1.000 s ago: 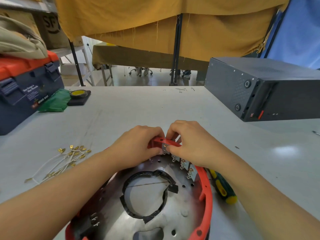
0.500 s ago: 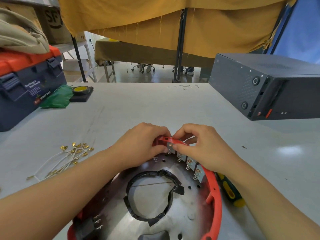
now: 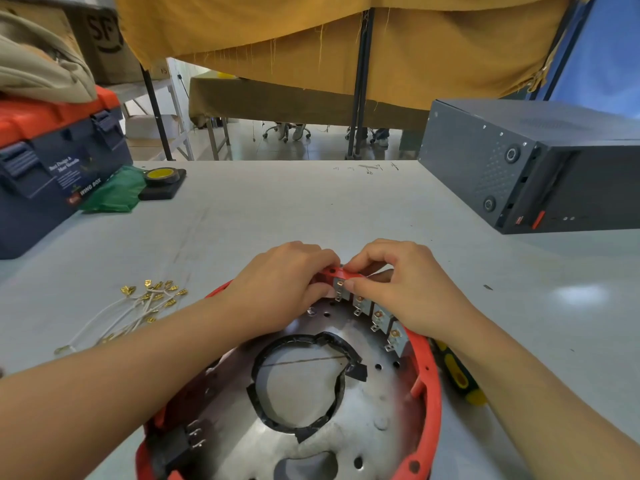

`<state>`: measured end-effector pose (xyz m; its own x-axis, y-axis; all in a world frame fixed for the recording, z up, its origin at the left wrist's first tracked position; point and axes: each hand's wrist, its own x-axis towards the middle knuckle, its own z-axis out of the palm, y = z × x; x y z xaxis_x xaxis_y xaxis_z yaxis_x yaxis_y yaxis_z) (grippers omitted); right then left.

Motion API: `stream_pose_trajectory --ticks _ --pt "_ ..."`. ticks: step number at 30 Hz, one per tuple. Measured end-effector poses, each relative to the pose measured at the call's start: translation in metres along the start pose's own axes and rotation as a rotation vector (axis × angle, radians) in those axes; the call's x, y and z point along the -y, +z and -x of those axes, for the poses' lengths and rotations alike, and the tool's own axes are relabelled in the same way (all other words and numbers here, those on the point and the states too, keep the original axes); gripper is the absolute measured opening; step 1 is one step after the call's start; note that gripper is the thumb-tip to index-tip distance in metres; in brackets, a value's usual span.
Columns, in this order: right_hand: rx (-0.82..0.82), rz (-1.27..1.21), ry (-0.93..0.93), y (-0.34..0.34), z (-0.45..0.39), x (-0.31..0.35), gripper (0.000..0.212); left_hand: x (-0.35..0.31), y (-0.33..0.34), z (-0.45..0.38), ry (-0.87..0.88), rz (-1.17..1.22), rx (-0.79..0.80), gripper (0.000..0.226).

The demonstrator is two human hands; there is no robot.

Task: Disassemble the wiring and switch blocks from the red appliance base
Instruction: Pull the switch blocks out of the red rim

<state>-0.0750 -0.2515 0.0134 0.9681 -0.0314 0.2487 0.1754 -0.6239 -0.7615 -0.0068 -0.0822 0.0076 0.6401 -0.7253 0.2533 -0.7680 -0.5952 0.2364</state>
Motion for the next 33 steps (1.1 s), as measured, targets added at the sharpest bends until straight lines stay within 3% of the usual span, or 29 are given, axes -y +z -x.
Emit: stream_pose_trajectory --ticks 13,18,33 --pt "0.004 -0.042 0.033 0.0 0.0 -0.001 0.007 0.001 -0.005 0.0 0.006 0.075 0.022 0.026" --pt "0.004 -0.036 0.047 -0.001 0.0 -0.001 0.008 -0.001 -0.004 0.002 -0.012 0.045 0.017 0.039" --pt "-0.008 -0.034 0.041 0.001 0.001 0.001 0.008 -0.009 0.01 -0.001 -0.008 -0.064 -0.062 0.027"
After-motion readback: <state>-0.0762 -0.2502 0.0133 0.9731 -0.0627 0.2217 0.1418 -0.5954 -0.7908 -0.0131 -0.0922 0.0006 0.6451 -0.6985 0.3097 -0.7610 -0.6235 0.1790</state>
